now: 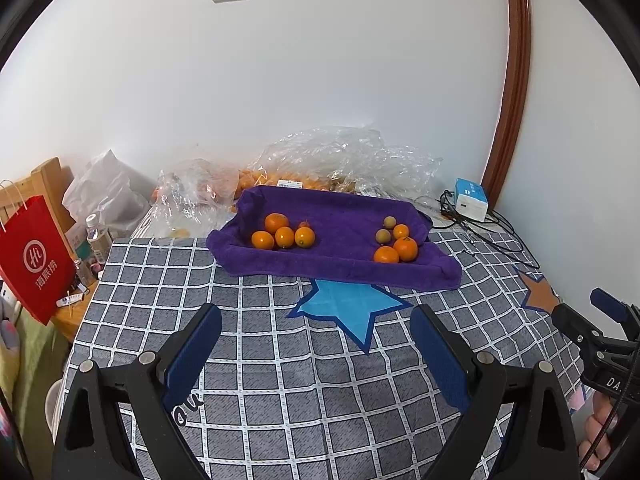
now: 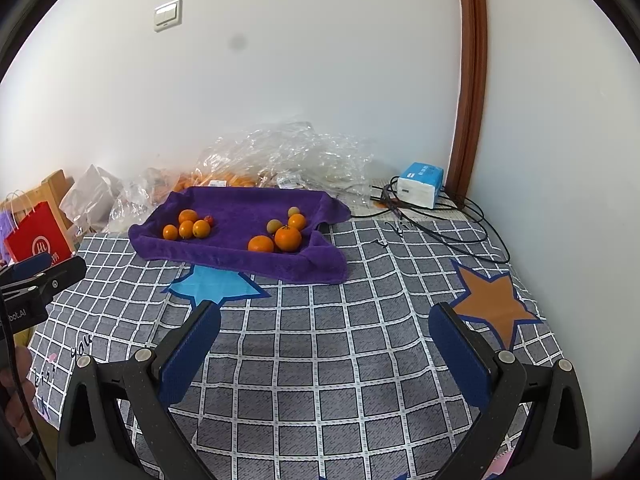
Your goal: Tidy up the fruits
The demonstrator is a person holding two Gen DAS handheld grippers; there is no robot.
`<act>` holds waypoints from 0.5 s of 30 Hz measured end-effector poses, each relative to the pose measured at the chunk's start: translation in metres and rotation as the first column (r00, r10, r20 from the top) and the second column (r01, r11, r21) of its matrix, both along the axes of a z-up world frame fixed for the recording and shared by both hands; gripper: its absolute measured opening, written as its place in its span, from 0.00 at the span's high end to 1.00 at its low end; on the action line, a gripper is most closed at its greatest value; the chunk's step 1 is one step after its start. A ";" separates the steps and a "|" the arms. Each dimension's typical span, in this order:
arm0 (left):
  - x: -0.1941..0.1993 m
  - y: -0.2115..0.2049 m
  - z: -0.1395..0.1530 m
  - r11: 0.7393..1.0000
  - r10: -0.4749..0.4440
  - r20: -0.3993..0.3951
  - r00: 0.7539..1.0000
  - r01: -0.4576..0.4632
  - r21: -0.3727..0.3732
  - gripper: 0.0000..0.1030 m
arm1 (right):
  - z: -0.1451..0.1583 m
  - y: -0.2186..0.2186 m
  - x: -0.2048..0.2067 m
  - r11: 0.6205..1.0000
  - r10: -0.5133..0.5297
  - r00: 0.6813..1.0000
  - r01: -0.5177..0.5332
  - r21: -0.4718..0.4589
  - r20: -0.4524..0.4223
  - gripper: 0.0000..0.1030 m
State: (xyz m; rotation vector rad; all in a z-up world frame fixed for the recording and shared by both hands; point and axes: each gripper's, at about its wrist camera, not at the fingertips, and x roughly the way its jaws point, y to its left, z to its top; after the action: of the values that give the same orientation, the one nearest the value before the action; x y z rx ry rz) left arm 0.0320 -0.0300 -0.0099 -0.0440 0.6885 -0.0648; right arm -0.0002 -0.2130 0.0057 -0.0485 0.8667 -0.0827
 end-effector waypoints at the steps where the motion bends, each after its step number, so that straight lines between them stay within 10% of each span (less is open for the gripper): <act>1: 0.000 0.000 0.000 1.000 0.001 0.001 1.000 -0.001 0.000 0.07 | 0.000 0.000 0.000 1.000 0.000 1.000 0.000 0.001 0.001 0.01; 15: -0.001 0.000 0.002 1.000 0.002 0.005 1.000 -0.002 -0.001 0.07 | 0.003 0.002 -0.001 1.000 0.006 1.000 -0.006 -0.004 0.010 0.01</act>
State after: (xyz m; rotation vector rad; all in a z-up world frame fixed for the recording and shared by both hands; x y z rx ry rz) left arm 0.0312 -0.0298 -0.0076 -0.0451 0.6834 -0.0631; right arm -0.0010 -0.2105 0.0088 -0.0546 0.8561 -0.0790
